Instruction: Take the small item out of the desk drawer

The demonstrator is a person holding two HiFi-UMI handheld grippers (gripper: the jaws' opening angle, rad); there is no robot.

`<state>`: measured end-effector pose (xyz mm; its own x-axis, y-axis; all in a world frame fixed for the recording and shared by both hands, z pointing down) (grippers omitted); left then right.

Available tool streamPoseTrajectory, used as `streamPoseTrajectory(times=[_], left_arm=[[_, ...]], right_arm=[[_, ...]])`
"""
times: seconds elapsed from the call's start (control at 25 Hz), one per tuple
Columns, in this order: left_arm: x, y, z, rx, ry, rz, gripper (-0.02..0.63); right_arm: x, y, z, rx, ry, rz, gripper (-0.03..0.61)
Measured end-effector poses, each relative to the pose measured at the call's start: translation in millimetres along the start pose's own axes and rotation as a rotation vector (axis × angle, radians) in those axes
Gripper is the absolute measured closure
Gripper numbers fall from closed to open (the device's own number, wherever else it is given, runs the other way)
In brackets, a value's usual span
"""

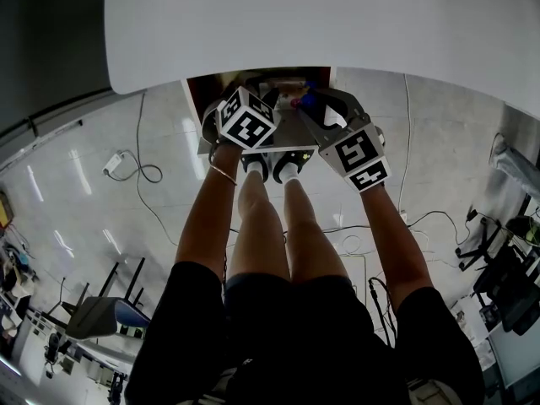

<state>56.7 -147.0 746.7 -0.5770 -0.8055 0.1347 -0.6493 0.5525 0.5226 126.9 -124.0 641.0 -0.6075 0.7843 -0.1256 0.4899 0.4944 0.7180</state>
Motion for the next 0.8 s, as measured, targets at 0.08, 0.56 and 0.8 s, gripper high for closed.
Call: streamPoseTrajectory(times=[0.08, 0.56, 0.8], left_arm=[[-1, 0, 2, 0.002, 0.002, -0.009, 0.474], [-5, 0, 16, -0.009, -0.02, -0.014, 0.508], [-11, -2, 22, -0.009, -0.011, -0.017, 0.514]], right_arm=[[2, 1, -4, 0.021, -0.008, 0.033, 0.431], [6, 7, -21, 0.129, -0.033, 0.18, 0.41], [5, 11, -29, 0.17, -0.052, 0.214, 0.399]])
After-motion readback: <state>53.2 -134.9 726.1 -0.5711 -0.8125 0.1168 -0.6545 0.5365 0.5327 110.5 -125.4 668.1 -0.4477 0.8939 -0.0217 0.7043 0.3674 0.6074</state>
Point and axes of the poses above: the fingertips, and each gripper's own axes: z backward along the fingers, x to its left, y out of its underside, the point moved 3 cm from there along z, backward along the fingers, and after that the axes turned 1 degree about -x, right-handed, at the moved point
